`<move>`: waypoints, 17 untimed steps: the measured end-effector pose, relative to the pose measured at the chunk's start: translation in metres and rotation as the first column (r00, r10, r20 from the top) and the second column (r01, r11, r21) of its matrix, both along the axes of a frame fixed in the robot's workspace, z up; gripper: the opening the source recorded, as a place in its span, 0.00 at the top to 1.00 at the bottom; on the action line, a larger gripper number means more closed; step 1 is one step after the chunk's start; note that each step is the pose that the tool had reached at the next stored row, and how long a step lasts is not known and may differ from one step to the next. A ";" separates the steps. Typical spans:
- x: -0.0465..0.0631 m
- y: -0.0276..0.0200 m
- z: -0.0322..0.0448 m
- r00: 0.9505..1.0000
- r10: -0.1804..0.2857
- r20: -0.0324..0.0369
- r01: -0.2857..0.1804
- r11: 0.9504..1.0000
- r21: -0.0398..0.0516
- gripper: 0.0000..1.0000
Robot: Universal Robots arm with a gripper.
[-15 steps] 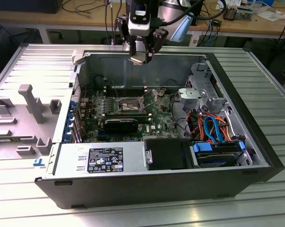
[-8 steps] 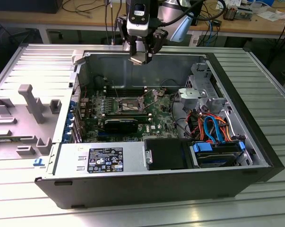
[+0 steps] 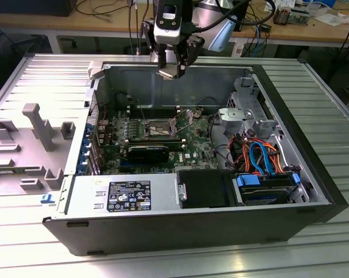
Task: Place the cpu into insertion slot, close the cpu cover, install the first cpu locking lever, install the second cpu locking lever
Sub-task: 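Place the cpu into insertion slot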
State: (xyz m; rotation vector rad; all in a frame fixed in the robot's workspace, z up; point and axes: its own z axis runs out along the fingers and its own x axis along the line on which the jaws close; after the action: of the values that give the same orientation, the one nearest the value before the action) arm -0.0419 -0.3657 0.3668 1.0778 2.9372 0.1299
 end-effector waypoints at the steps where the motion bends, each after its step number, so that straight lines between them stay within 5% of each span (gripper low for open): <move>1: -0.001 0.0000 0.0000 1.000 0.000 0.000 0.000 1.000 0.000 0.45; 17: -0.002 0.0000 0.0000 1.000 -0.003 0.000 0.003 1.000 0.000 0.45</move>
State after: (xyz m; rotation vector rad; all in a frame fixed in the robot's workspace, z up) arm -0.0438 -0.3657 0.3668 1.0829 2.9352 0.1298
